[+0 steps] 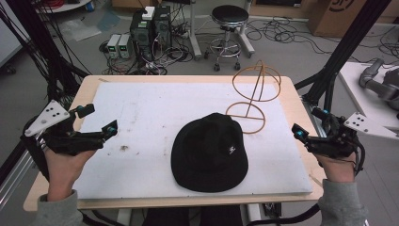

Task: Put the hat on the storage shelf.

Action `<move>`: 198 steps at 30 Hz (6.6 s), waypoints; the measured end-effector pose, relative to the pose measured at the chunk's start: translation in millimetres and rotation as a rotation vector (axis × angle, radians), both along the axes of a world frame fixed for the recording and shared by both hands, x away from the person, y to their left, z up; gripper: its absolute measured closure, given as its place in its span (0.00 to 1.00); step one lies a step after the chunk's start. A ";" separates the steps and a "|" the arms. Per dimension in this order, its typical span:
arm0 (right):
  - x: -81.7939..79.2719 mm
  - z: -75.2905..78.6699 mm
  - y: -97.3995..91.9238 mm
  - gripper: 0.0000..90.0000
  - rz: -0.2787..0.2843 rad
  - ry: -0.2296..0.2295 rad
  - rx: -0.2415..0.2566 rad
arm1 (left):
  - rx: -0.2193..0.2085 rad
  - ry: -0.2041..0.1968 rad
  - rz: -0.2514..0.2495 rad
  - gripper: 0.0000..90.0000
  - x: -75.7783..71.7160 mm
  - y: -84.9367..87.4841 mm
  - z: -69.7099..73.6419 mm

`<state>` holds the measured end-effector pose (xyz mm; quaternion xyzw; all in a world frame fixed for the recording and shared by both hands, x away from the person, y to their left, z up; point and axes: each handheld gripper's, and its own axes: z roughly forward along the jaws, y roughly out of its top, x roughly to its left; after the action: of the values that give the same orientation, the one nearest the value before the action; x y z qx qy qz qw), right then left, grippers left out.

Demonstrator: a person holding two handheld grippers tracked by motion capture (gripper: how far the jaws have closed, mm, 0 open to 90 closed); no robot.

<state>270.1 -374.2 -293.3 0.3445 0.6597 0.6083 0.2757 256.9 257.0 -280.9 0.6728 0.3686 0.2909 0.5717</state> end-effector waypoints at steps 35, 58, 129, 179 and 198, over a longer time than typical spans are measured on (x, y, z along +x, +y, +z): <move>29.4 0.7 64.8 0.03 0.231 0.021 -0.105 | 0.020 0.022 0.012 0.08 -20.6 9.9 -5.9; 64.2 -8.5 126.1 0.03 0.439 0.035 -0.211 | 0.037 0.030 0.022 0.08 -32.2 13.6 -10.5; 70.2 13.0 169.7 0.99 0.624 0.125 -0.359 | 0.050 0.030 0.028 0.08 -46.6 15.7 -10.8; 110.8 225.5 134.4 0.99 0.377 -0.058 -0.346 | 0.043 0.047 0.046 0.08 -44.4 26.2 -14.5; 175.3 215.1 75.3 0.99 0.346 -0.010 -0.329 | 0.082 0.083 0.084 0.08 -38.5 24.4 -20.8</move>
<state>445.4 -298.9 -78.3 0.1738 0.7978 0.5323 0.2233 218.4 281.4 -301.7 0.6910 0.4077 0.3015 0.5152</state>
